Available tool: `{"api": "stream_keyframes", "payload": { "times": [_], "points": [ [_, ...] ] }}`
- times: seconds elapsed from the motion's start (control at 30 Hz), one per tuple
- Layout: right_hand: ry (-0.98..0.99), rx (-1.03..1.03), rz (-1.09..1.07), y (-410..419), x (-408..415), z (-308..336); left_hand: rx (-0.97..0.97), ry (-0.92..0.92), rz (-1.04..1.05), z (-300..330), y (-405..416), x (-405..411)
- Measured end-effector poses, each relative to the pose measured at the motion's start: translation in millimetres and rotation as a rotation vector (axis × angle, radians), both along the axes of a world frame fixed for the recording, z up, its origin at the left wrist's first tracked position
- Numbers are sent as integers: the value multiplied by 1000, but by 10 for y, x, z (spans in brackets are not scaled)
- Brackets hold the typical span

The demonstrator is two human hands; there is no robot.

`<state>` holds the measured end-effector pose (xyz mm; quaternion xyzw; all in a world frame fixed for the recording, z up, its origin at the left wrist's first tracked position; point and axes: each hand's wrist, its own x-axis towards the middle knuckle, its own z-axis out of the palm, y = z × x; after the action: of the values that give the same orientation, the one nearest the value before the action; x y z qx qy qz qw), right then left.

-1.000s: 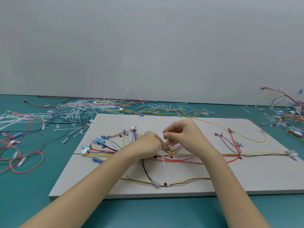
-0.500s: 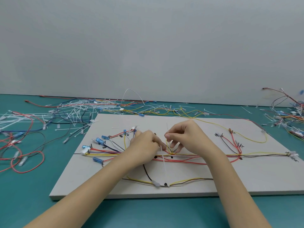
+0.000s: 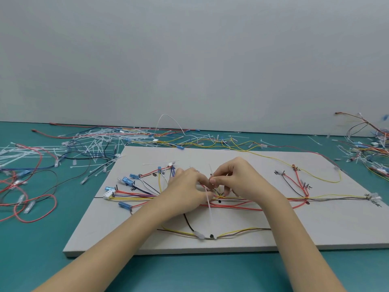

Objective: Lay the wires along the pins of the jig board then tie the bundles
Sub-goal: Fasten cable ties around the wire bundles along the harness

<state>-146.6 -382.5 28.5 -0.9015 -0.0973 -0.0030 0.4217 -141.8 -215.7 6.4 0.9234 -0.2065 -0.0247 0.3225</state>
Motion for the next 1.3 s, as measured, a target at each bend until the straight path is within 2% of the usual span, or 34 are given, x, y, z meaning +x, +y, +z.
{"api": "stream_keyframes", "payload": {
  "times": [0.2,0.4,0.57,0.83,1.03,1.3],
  "points": [
    [26,1,13,14,-11,13,33,23,-113,31,88,23],
    [22,30,-32,24,-13,10,19,-44,-178,17,108,39],
    [42,49,-47,13,-13,9,28,-5,-226,31,134,41],
    [86,87,-56,-4,-2,-2,-22,-112,-218,-26,103,39],
    [28,118,-79,1,23,-35,-33,-156,-230,-42,89,30],
    [36,67,-23,14,10,-28,45,-220,-262,-52,82,10]
  ]
}}
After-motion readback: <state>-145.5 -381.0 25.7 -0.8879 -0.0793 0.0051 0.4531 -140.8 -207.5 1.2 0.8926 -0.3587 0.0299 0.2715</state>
